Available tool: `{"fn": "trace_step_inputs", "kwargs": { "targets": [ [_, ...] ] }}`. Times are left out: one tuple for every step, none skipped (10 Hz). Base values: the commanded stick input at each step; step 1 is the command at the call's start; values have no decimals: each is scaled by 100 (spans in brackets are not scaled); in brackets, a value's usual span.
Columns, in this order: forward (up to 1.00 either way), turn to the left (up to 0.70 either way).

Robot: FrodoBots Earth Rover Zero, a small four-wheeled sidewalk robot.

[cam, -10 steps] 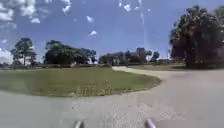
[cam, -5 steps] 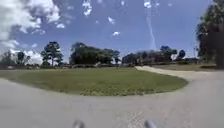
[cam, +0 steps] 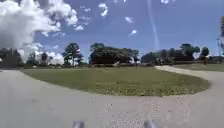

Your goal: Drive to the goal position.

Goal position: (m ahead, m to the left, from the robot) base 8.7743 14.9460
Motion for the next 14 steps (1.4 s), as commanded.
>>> {"fn": "trace_step_inputs", "kwargs": {
  "targets": [
    [0,50],
    [0,50],
    [0,50],
    [0,50],
    [0,50],
    [0,50],
    [0,50],
    [0,13],
    [0,0],
    [0,0],
    [0,0],
    [0,0],
    [5,0],
    [22,0]
  ]
}}
